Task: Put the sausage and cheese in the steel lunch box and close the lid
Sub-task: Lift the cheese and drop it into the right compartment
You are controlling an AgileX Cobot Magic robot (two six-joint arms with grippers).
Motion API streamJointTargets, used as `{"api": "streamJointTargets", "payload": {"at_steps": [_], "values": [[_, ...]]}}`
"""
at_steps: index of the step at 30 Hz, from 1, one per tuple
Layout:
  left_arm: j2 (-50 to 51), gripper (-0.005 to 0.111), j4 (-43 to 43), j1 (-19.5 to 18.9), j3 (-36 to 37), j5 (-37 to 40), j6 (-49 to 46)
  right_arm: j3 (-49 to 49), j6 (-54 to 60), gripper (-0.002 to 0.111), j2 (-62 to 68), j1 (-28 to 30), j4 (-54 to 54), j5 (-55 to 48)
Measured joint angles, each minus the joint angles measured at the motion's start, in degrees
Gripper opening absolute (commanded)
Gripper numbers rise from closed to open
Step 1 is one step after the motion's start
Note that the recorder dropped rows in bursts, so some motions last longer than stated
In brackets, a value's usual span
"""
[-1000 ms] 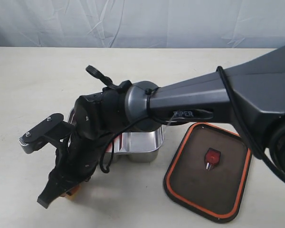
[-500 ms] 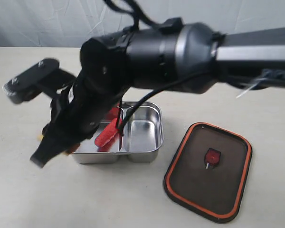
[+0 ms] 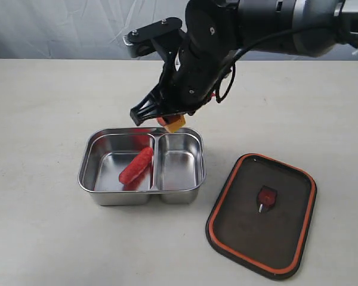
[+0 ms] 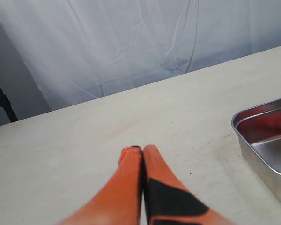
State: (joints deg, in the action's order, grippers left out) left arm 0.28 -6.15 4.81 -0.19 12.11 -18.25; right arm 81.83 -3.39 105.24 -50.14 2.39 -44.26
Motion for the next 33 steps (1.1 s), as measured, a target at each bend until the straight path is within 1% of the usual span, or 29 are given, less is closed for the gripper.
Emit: {"api": "streamJointTargets", "payload": {"at_steps": [8,10,11,13,15,17,18,22,25,28,31,32,33], "values": [[0.0,0.000,0.0,0.0,0.0,0.0,0.0,0.0,-0.2,0.001,4.3,0.7,-2.4,-7.3],[0.0,0.000,0.0,0.0,0.0,0.0,0.0,0.0,-0.2,0.007,5.8,0.7,-3.0,-8.0],[0.0,0.000,0.0,0.0,0.0,0.0,0.0,0.0,-0.2,0.013,6.3,0.7,-3.0,-8.1],[0.0,0.000,0.0,0.0,0.0,0.0,0.0,0.0,-0.1,0.032,7.0,0.7,-3.0,-8.2],[0.0,0.000,0.0,0.0,0.0,0.0,0.0,0.0,-0.1,0.056,7.1,0.7,-3.0,-8.2],[0.0,0.000,0.0,0.0,0.0,0.0,0.0,0.0,-0.1,0.067,7.1,0.7,-3.1,-8.2],[0.0,0.000,0.0,0.0,0.0,0.0,0.0,0.0,-0.1,0.068,7.1,0.7,-3.1,-8.6],[0.0,0.000,0.0,0.0,0.0,0.0,0.0,0.0,-0.1,0.065,7.1,0.7,-3.0,-11.5],[0.0,0.000,0.0,0.0,0.0,0.0,0.0,0.0,-0.2,0.060,5.9,0.7,-3.0,-13.7],[0.0,0.000,0.0,0.0,0.0,0.0,0.0,0.0,-2.3,0.051,3.0,0.7,-1.8,-15.9],[0.0,0.000,0.0,0.0,0.0,0.0,0.0,0.0,-6.9,0.043,-1.5,0.7,2.9,-18.7],[0.0,0.000,0.0,0.0,0.0,0.0,0.0,-1.3,-11.3,0.043,-4.9,1.4,7.2,-20.0],[0.0,0.000,0.0,0.0,0.0,0.0,0.0,-2.6,-13.5,0.043,-6.9,2.0,9.0,-20.5]]}}
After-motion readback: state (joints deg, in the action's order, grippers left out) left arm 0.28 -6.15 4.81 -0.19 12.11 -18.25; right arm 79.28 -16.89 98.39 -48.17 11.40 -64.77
